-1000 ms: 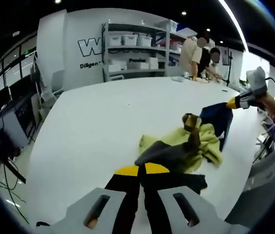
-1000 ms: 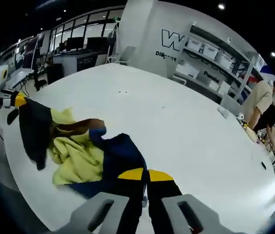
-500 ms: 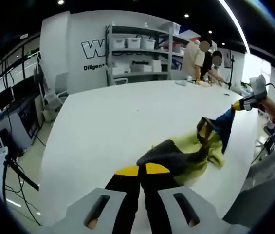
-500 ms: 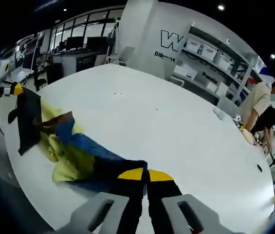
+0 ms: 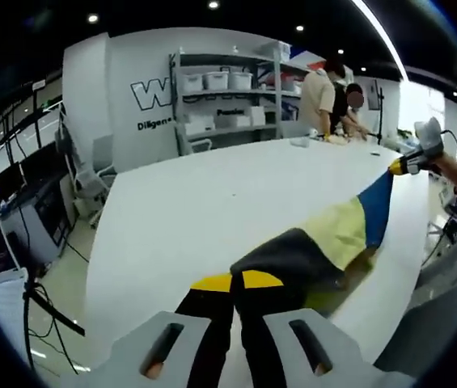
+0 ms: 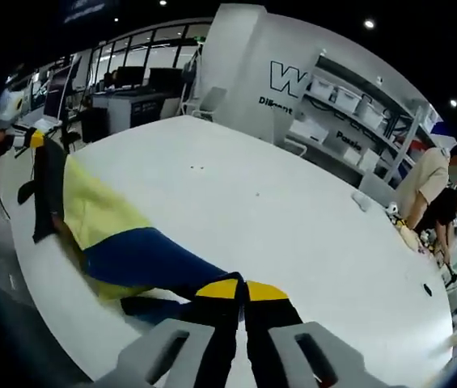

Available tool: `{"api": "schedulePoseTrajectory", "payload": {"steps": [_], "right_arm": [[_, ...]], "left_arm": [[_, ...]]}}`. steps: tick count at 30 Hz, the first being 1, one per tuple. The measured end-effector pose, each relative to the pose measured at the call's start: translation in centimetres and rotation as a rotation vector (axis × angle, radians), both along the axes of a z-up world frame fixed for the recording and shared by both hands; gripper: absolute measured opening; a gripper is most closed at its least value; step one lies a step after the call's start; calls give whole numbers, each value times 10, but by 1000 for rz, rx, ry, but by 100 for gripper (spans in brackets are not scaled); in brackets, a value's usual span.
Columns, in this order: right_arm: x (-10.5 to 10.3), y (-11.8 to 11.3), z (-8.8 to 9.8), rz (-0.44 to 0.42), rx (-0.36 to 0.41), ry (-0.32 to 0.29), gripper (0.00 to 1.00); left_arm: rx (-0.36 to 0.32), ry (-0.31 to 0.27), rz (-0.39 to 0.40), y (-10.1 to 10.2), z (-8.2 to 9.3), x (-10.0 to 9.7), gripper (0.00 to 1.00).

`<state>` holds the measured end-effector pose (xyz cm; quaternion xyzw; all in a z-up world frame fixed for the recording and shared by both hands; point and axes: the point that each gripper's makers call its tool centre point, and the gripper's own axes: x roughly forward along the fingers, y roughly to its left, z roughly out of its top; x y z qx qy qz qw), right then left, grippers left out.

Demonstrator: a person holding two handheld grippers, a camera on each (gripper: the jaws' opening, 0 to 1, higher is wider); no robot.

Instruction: Fold the garment on the visible template until the final outline fits inside the template.

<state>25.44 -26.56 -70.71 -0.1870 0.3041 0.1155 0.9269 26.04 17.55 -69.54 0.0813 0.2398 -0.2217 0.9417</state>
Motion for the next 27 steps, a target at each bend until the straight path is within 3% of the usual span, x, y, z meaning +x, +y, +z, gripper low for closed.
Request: {"api": "schedulePoseTrajectory", "payload": {"steps": [12, 16, 23, 27], "right_arm": [[18, -8, -42, -11, 14, 57, 0], [24, -11, -58, -22, 42, 106, 0], [43, -12, -83, -33, 82, 122, 0], [49, -13, -93, -15, 51, 128, 0]], "left_arm": [[29, 71, 19, 5, -40, 26, 4], [8, 87, 25, 4, -50, 38, 4], [95, 122, 37, 12, -85, 59, 5], [119, 154, 37, 14, -102, 65, 5]]}}
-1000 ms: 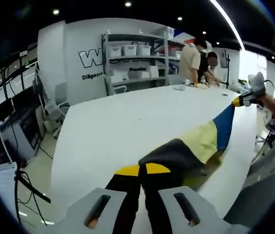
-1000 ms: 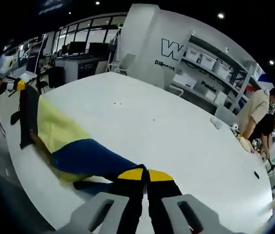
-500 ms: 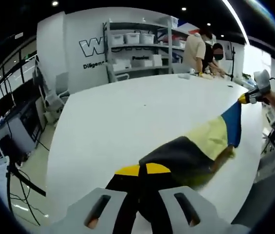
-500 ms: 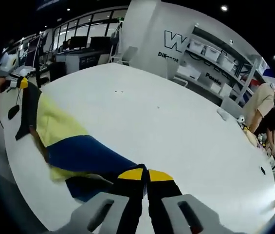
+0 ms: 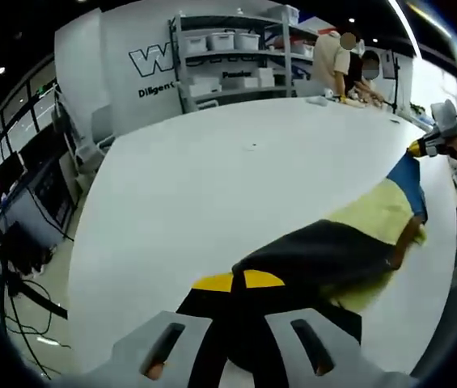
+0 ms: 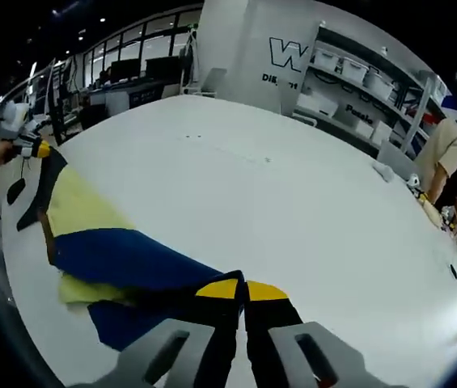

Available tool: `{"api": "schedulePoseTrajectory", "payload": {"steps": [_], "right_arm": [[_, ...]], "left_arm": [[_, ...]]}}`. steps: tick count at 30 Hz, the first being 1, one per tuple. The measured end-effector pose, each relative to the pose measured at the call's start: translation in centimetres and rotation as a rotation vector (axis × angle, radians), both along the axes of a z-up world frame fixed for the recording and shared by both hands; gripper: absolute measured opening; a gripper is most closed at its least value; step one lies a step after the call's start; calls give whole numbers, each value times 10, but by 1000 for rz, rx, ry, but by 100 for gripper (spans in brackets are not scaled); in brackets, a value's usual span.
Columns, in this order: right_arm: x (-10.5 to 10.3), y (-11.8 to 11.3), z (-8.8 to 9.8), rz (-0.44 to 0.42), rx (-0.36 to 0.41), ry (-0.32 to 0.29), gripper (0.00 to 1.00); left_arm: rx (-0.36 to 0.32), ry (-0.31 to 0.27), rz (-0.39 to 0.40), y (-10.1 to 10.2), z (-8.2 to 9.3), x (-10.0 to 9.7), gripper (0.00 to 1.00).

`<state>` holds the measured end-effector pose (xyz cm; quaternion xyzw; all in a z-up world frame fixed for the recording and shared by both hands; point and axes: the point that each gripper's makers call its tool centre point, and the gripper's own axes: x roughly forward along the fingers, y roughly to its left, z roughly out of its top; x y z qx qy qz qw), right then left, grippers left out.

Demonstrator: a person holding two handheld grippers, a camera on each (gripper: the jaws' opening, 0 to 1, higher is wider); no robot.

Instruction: Fold the garment on the visible template until the final outline fits inside the template.

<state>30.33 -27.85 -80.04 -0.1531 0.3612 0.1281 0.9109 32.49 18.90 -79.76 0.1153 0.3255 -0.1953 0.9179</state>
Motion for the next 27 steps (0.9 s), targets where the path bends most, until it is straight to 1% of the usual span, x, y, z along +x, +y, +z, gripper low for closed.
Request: {"api": "schedulePoseTrajectory", "payload": {"steps": [1, 2, 3, 4, 5, 7, 8, 10, 14, 15, 16, 17, 18, 20, 23, 24, 27], "right_arm": [[5, -1, -6, 14, -13, 3, 0], [7, -1, -8, 25, -18, 1, 0], [7, 0, -11, 34, -22, 5, 0], [8, -1, -16, 35, -25, 18, 0], [7, -2, -20, 27, -26, 38, 0], [9, -3, -24, 30, -31, 45, 0], [13, -4, -29, 30, -24, 48, 0], [14, -5, -34, 23, -17, 66, 0], [15, -6, -42, 24, -14, 81, 0], [15, -6, -46, 12, 4, 93, 0], [13, -4, -50, -1, 39, 110, 0], [13, -5, -52, -20, 61, 113, 0], [13, -5, -54, -25, 76, 115, 0], [11, -4, -57, -36, 107, 129, 0], [7, -2, -63, -62, 152, 170, 0], [8, -4, -65, -74, 165, 165, 0], [5, -4, -69, -107, 209, 171, 0]], "left_arm": [[-2, 3, 3, 0, -2, 1, 5], [6, 12, 4, 1, -8, 3, 5], [8, 15, 7, 2, -10, 3, 5], [7, 30, 15, 3, -14, 4, 5], [4, 28, 14, 2, -16, 5, 5], [-3, 36, 19, 3, -20, 7, 6], [-2, 39, 19, 3, -21, 7, 6], [13, 42, 14, 4, -24, 9, 6], [36, 53, 1, 5, -31, 10, 6], [53, 55, -20, 4, -33, 10, 6], [65, 49, -35, 4, -35, 11, 6], [70, 49, -38, 4, -35, 11, 6], [79, 61, -39, 5, -38, 11, 6], [79, 62, -31, 7, -39, 11, 6], [61, 56, -11, 8, -40, 11, 6], [57, 53, -10, 9, -41, 10, 6], [8, 65, 7, 10, -41, 9, 8]]}}
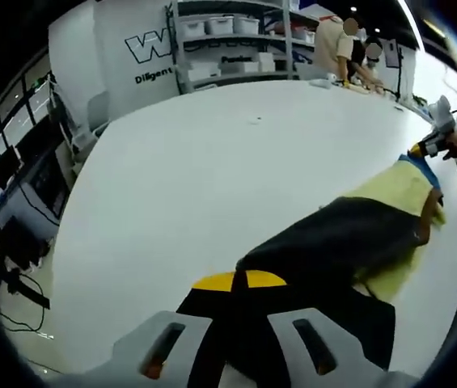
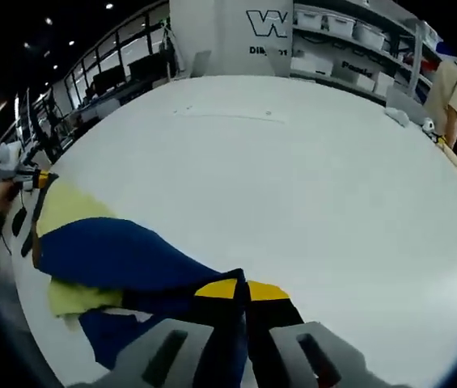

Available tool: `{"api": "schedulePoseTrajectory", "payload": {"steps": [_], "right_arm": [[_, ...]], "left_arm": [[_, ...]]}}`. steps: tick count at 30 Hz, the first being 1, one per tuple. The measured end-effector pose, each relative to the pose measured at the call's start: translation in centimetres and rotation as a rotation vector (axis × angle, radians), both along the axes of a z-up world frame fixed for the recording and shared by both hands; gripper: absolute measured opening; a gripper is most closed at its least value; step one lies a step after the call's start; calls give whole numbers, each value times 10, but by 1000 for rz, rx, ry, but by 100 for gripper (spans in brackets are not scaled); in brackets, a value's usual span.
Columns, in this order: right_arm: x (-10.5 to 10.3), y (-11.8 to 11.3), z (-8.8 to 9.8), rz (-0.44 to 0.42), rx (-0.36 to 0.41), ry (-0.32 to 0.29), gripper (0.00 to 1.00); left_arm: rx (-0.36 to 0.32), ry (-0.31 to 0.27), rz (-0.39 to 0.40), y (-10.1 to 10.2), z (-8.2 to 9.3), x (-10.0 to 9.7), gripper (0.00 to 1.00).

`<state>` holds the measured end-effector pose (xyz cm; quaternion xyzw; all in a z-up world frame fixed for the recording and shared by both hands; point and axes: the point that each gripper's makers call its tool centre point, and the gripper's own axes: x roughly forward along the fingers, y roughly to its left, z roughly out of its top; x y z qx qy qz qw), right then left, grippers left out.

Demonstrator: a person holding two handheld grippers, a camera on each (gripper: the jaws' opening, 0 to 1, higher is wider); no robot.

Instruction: Fold the garment on the visible template until the final outline fits inside the template.

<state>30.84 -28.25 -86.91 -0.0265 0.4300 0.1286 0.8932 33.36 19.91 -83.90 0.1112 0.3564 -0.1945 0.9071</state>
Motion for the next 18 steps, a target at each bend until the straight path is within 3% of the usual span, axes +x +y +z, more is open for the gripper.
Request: {"api": "schedulePoseTrajectory", "payload": {"steps": [1, 4, 9, 10, 12, 14, 18], "right_arm": [[-2, -1, 0, 5, -4, 0, 1], [-4, -2, 7, 19, -23, -21, 18], [-11, 11, 28, 86, -9, -90, 30], [-15, 14, 34, 94, -12, -104, 33], [-18, 21, 42, 113, -5, -130, 38], [-22, 32, 51, 140, 10, -168, 40], [-32, 56, 67, 201, 47, -207, 54]], "left_arm": [[-1, -6, -1, 1, 1, 0, 10], [10, -36, -16, 1, 10, -2, 17], [-7, -68, -25, -1, 26, -8, 36], [-42, -115, -72, -11, 37, -9, 41], [-53, -138, -115, -20, 45, -13, 54], [-62, -158, -152, -27, 51, -17, 60], [-78, -178, -200, -39, 59, -27, 72]]}}
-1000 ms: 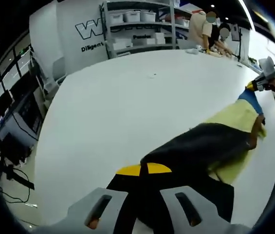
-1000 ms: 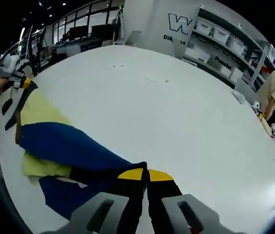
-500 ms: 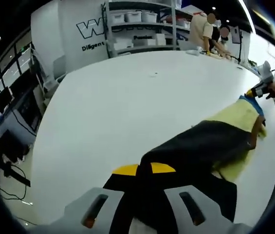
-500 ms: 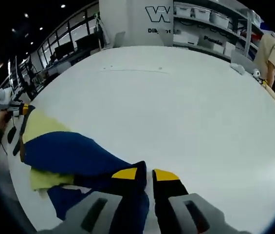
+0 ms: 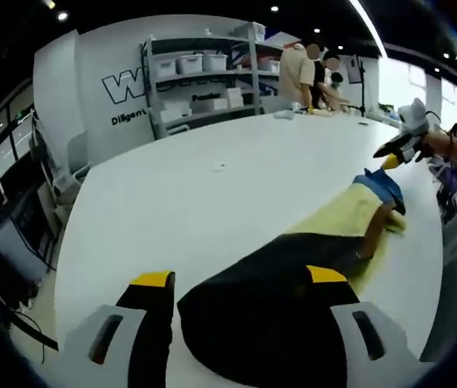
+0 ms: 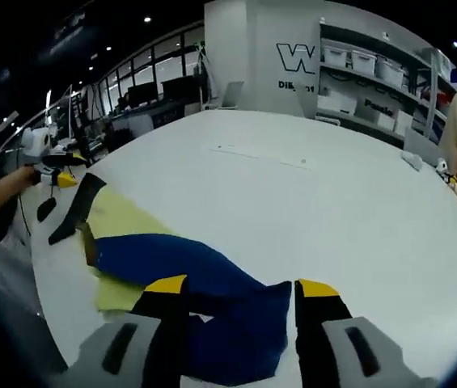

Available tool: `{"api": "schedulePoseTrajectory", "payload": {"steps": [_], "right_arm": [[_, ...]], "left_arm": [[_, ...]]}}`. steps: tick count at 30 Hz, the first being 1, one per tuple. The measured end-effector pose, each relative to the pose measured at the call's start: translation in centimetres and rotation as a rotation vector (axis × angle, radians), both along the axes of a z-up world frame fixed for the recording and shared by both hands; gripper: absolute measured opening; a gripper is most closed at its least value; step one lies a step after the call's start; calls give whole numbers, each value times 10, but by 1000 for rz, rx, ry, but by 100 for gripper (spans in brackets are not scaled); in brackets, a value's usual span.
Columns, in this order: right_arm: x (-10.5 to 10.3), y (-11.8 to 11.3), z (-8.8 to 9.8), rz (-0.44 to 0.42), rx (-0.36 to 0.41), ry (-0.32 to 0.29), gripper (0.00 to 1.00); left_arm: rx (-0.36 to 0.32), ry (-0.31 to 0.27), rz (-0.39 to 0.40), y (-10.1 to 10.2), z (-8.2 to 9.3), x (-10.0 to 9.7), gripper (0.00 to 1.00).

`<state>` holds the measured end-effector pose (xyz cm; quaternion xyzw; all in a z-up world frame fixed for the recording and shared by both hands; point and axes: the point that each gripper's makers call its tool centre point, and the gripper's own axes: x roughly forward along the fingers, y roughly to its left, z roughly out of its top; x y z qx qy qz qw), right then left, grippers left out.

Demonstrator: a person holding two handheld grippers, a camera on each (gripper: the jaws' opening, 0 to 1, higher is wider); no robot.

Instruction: Fold the garment on the visible template until the final outline fits inside the template.

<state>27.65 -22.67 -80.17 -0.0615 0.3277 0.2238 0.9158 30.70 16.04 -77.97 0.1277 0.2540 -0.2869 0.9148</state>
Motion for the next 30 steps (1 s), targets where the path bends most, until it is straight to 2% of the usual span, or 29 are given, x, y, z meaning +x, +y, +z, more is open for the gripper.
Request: {"api": "schedulePoseTrajectory", "payload": {"steps": [2, 6, 12, 16, 20, 22, 23, 25, 26, 27, 30], "right_arm": [[-8, 12, 4, 35, 6, 17, 60], [-18, 30, 8, 108, 19, 22, 79], [-29, 55, 14, 191, 28, 3, 87], [-38, 79, 15, 328, -5, -47, 93], [-44, 92, 13, 375, 1, -51, 92], [-45, 99, 14, 388, 5, -57, 87], [-46, 101, 14, 394, 4, -63, 86], [-48, 106, 14, 410, -2, -72, 84], [-48, 108, 14, 416, -10, -79, 82], [-46, 110, 12, 444, -51, -110, 78], [-47, 117, 8, 476, -87, -130, 70]], "left_arm": [[-12, -13, -29, -10, 4, -8, 79], [-2, -25, -54, -21, 6, -18, 90], [7, -32, -108, -41, 3, -32, 95], [13, -12, -172, -58, -9, -37, 97], [44, -17, -218, -72, -16, -43, 95], [61, -31, -230, -76, -17, -45, 91], [97, -50, -261, -81, -19, -48, 90], [105, -57, -264, -83, -20, -49, 87], [111, -64, -270, -85, -21, -49, 85], [113, -66, -272, -88, -21, -50, 83], [136, -88, -276, -92, -23, -48, 74]]}}
